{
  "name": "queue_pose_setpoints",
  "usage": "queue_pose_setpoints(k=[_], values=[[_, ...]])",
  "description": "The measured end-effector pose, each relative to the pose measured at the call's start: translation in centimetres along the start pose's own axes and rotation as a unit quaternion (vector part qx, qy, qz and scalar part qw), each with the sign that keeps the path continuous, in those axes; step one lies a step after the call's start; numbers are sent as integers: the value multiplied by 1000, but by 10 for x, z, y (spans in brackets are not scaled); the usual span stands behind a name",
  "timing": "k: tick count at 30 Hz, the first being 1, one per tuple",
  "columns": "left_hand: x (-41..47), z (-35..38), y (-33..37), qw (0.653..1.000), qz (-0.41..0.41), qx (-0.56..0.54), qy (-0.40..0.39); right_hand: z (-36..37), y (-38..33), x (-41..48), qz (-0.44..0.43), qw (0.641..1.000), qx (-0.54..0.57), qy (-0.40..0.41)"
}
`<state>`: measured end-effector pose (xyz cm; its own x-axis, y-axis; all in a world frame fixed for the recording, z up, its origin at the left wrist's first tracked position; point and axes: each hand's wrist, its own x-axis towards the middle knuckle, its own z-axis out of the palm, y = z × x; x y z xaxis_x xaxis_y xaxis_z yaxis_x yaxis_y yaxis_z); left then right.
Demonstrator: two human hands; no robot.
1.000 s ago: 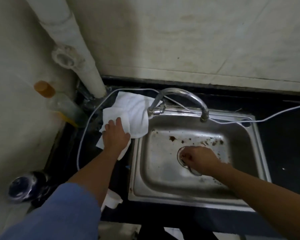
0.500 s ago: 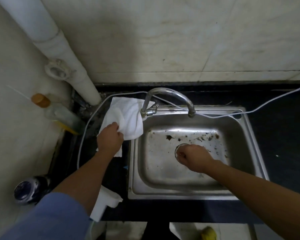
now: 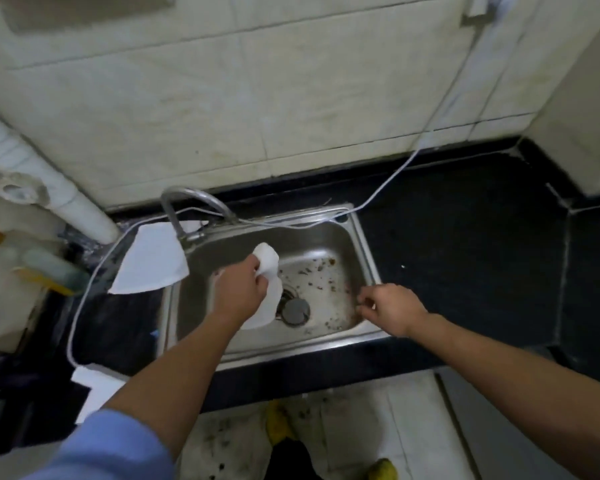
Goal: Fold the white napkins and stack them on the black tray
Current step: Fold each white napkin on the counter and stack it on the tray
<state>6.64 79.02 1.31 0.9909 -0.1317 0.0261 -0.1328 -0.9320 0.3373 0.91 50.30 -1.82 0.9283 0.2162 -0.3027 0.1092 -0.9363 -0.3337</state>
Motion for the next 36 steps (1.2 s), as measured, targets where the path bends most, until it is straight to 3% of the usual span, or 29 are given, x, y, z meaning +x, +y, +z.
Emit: queue_pose_setpoints(k=[9, 18, 22, 27, 32, 36], values=[[27, 52, 195, 983, 167, -33, -69, -33, 124, -85, 153, 985, 49, 59], [75, 121, 301, 942, 288, -85, -147, -49, 209, -117, 290, 953, 50, 67], [85, 150, 314, 926, 306, -95, -201, -45, 231, -117, 321, 943, 67, 56], [91, 178, 291, 926, 264, -47, -265, -26, 244, -109, 329, 941, 83, 8], [93, 199, 262, 936, 219, 19, -276, -30, 261, -84, 307, 947, 91, 4], [86, 208, 249, 925, 241, 67, -284, -40, 277, -47, 265, 961, 69, 31]])
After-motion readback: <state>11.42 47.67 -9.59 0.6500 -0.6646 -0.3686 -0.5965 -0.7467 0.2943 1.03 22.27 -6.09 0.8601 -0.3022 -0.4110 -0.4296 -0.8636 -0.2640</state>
